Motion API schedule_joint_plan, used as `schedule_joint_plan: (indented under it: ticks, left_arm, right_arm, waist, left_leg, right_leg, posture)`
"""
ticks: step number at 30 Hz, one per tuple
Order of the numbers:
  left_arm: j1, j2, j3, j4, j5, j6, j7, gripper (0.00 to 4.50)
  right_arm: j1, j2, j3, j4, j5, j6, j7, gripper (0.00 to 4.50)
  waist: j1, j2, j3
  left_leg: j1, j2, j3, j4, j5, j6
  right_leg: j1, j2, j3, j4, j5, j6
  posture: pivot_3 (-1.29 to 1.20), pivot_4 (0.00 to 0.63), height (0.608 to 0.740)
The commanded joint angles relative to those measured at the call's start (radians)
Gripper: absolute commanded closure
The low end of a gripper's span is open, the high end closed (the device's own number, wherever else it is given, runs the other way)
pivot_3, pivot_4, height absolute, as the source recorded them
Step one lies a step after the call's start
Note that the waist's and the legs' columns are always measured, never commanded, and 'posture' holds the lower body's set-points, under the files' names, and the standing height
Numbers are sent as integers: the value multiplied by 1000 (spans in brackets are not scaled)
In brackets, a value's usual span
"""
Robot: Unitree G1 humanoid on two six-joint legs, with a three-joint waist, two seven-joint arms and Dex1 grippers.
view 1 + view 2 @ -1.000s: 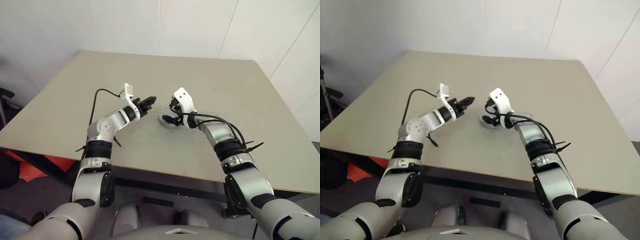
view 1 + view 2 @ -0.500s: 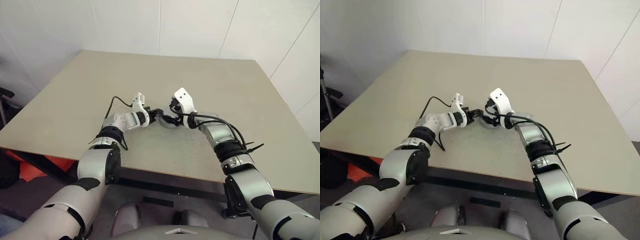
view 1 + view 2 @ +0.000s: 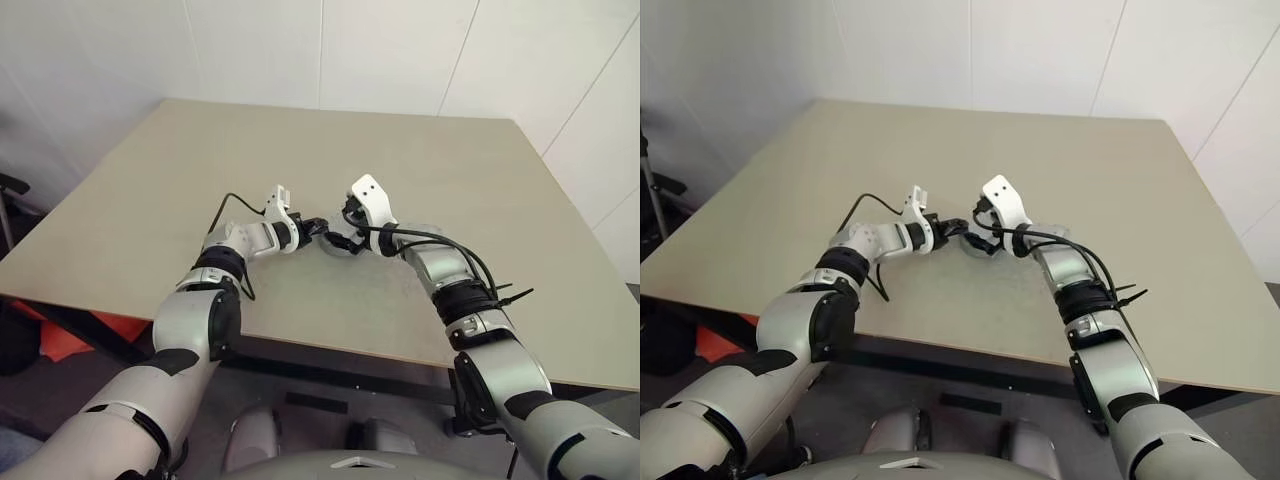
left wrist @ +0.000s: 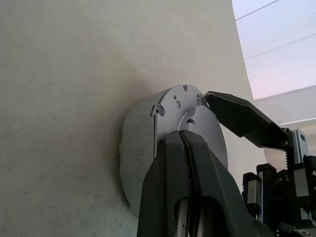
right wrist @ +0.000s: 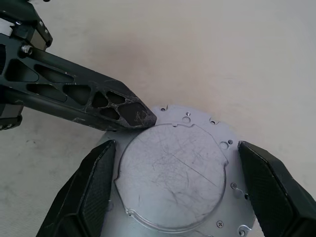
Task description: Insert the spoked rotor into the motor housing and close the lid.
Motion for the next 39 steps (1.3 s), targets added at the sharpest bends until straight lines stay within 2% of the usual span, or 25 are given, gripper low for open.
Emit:
schedule_joint_plan:
  ticks: [1,5,15,19,22,28,34,39]
  left_arm:
    - [-1,-26,-28,-9,17,64,-34,4500]
    - [0,-37,-36,-23,22,93,-47,4500]
    - [4,-48,-30,-27,33,102,-43,4500]
    - [6,-52,-32,-27,38,99,-43,4500]
    - [8,-57,-37,-30,44,94,-46,4500]
    - [17,-59,-37,-38,51,92,-51,4500]
    - [27,-58,-40,-49,60,86,-51,4500]
    - [32,-50,-41,-58,65,83,-47,4500]
  right_arm:
    - [-9,-11,-20,-105,27,34,19,10]
    - [-22,-66,-51,-238,51,88,54,10]
    - [-42,-184,-136,-366,100,205,71,10]
    - [-61,-197,-242,-249,171,346,26,10]
    - [-79,-215,-350,-64,258,482,42,10]
    - [-105,-232,-409,96,355,719,92,10]
    - [-116,-178,-446,160,419,820,80,10]
    - [-129,-68,-495,164,464,842,19,10]
  waist:
    - [6,0,0]
    - [24,0,1]
    - [48,0,1]
    - [48,0,1]
    - [50,0,1]
    - [54,1,0]
    - [56,2,0]
    - [54,2,0]
  left_leg:
    - [-1,0,0,-1,0,0]
    - [-4,0,0,-4,-1,2]
    - [-5,-1,1,-7,-2,4]
    - [-3,-1,1,-7,-2,4]
    - [-1,-1,1,-7,-1,3]
    - [-2,-1,1,-7,-1,3]
    - [-1,-1,1,-7,-1,3]
    - [-1,-1,1,-8,0,1]
  right_leg:
    - [-1,0,0,-1,0,0]
    - [-2,0,-1,-5,0,0]
    - [-1,0,-1,-11,0,0]
    - [1,-1,-1,-11,0,0]
    - [3,-1,-2,-11,0,0]
    - [2,-1,-2,-11,0,0]
    - [3,-1,-3,-11,0,0]
    - [3,-1,-3,-11,0,0]
  posture:
    - [0,0,740]
    - [0,0,740]
    - [0,0,740]
    - [0,0,740]
    - [0,0,740]
    - [0,0,740]
    - [0,0,740]
    - [0,0,740]
